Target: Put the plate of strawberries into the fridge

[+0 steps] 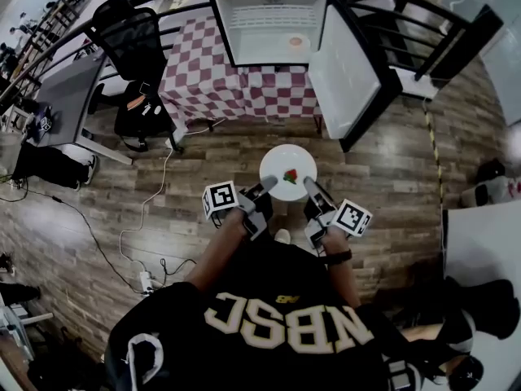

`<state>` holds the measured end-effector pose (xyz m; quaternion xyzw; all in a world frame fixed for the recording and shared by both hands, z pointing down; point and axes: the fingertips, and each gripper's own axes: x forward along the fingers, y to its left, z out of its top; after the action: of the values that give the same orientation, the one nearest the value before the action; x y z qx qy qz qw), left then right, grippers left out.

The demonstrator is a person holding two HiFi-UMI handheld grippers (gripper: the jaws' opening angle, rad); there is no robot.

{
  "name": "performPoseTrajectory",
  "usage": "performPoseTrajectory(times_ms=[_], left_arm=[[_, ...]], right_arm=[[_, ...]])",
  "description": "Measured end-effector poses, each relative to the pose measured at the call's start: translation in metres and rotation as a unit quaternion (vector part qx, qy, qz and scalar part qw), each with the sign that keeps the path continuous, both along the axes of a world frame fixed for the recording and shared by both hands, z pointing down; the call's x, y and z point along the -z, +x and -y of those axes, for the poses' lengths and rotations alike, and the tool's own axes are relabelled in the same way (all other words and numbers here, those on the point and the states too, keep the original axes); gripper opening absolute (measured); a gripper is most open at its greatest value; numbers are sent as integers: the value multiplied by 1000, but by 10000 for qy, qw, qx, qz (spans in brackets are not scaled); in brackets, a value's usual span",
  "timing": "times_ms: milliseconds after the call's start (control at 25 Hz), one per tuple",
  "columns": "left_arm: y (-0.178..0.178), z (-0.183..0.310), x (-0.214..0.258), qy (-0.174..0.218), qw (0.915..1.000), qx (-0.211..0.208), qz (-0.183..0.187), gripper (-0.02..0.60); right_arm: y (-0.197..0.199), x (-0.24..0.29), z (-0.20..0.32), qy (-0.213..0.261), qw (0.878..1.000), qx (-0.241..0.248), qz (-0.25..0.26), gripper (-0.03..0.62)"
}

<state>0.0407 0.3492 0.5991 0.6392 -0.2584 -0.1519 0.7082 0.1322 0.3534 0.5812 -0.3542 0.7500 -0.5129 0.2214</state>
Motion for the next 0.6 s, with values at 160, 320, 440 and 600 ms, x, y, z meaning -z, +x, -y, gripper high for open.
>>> performPoseTrajectory(times_ms=[160, 320, 440, 600], left_arm=[[1, 9, -9, -36, 9998, -66, 173, 32], [4, 26, -15, -56, 9997, -62, 208, 34], [4, 53, -17, -40, 9998, -100, 177, 33], [-1, 105, -26, 53, 9989, -304, 342, 33]], right_arm=[[10, -32, 0, -893, 9956, -265, 54, 46], [12, -39, 18, -892, 9958, -161, 111, 47], [10, -41, 44, -846, 9961, -204, 127, 47], [7, -46, 91, -976, 9940, -496, 41, 48]])
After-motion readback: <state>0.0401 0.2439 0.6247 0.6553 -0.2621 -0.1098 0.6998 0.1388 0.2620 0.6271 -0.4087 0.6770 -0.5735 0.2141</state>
